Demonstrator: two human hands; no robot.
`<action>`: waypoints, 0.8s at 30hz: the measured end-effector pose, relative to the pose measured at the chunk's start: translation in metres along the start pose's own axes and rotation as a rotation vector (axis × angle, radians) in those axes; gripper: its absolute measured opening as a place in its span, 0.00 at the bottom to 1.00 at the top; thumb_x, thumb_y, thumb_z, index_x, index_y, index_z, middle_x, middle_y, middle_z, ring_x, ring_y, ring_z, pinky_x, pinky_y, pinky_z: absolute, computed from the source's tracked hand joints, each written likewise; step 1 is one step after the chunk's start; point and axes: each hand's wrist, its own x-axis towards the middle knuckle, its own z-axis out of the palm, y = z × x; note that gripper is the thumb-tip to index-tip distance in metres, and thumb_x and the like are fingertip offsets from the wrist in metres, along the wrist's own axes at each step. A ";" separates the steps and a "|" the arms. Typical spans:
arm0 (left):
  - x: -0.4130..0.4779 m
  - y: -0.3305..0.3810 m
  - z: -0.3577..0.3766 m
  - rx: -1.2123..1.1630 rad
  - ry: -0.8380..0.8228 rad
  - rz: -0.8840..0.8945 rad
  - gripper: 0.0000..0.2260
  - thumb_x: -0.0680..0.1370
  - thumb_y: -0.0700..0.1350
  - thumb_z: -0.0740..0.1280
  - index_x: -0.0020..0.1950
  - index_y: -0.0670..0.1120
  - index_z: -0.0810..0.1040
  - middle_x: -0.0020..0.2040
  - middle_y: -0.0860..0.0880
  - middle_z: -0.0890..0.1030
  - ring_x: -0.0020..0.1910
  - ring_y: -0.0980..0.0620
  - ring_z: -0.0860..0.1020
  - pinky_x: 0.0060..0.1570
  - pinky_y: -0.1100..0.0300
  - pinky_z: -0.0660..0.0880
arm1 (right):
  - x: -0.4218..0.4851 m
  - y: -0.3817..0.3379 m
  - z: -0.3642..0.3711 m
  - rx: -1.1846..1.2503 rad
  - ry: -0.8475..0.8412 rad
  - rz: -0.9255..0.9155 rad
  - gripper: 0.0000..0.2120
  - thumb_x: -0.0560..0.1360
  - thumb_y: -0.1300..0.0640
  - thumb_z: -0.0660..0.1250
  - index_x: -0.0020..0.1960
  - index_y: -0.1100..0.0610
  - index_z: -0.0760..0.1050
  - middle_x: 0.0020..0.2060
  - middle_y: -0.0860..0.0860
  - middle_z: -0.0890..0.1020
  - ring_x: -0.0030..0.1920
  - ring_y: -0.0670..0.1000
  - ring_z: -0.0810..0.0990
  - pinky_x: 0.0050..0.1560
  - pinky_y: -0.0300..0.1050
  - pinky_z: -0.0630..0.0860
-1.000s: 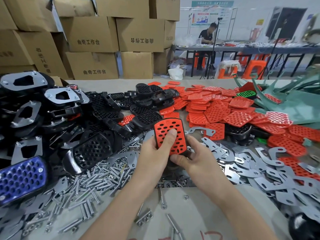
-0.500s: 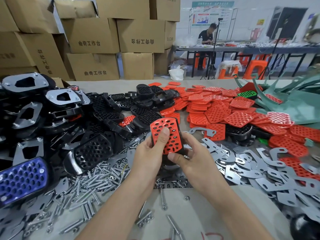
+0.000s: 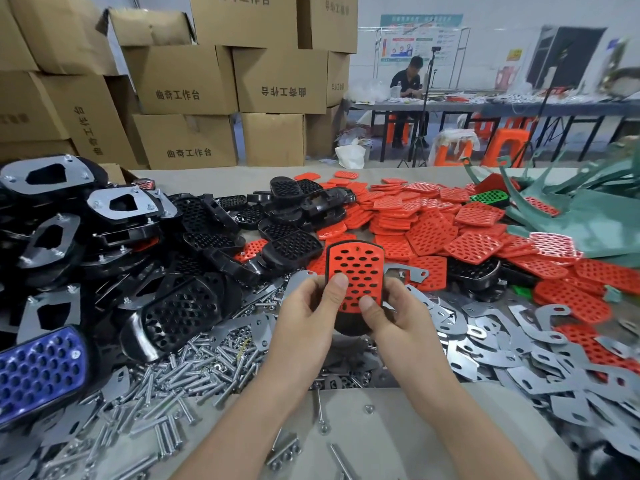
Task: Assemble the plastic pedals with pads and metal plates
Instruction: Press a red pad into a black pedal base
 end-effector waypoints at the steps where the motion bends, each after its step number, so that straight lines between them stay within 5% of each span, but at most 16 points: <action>1: 0.000 0.000 0.000 0.021 0.000 0.012 0.14 0.80 0.53 0.64 0.54 0.44 0.81 0.47 0.46 0.86 0.46 0.49 0.85 0.43 0.60 0.81 | 0.000 0.000 0.000 0.010 0.002 0.011 0.11 0.82 0.64 0.64 0.56 0.49 0.80 0.49 0.41 0.86 0.53 0.45 0.85 0.57 0.45 0.79; 5: 0.001 0.000 -0.004 -0.011 0.015 -0.034 0.11 0.82 0.48 0.64 0.51 0.43 0.82 0.46 0.41 0.85 0.39 0.54 0.84 0.33 0.65 0.78 | 0.000 -0.001 -0.002 -0.005 -0.039 0.042 0.13 0.82 0.64 0.65 0.57 0.48 0.80 0.51 0.44 0.86 0.54 0.45 0.84 0.58 0.44 0.78; 10: 0.003 -0.001 -0.006 -0.026 0.062 -0.053 0.10 0.83 0.48 0.64 0.48 0.53 0.85 0.45 0.49 0.87 0.41 0.58 0.82 0.37 0.69 0.77 | -0.002 -0.001 0.002 0.002 -0.104 0.036 0.10 0.83 0.62 0.65 0.56 0.48 0.79 0.50 0.43 0.86 0.52 0.44 0.84 0.54 0.37 0.77; 16: -0.001 0.002 0.000 0.006 0.015 -0.050 0.11 0.82 0.54 0.64 0.51 0.50 0.84 0.46 0.45 0.86 0.42 0.51 0.84 0.38 0.59 0.81 | -0.002 -0.007 0.003 0.110 -0.029 0.009 0.10 0.76 0.39 0.65 0.53 0.39 0.82 0.49 0.46 0.87 0.50 0.45 0.86 0.49 0.37 0.80; 19: -0.002 0.004 0.002 -0.026 0.027 -0.079 0.13 0.80 0.58 0.65 0.50 0.52 0.85 0.45 0.48 0.87 0.43 0.50 0.85 0.43 0.51 0.82 | -0.002 -0.009 0.003 0.134 -0.016 0.026 0.07 0.81 0.44 0.65 0.51 0.39 0.82 0.47 0.48 0.88 0.48 0.45 0.86 0.44 0.35 0.80; 24: 0.001 0.006 0.002 -0.092 0.062 -0.105 0.20 0.74 0.63 0.66 0.49 0.49 0.86 0.47 0.49 0.87 0.47 0.52 0.85 0.44 0.58 0.80 | -0.002 -0.012 0.004 0.113 -0.041 0.023 0.08 0.80 0.45 0.65 0.51 0.41 0.83 0.46 0.48 0.88 0.48 0.47 0.87 0.45 0.36 0.80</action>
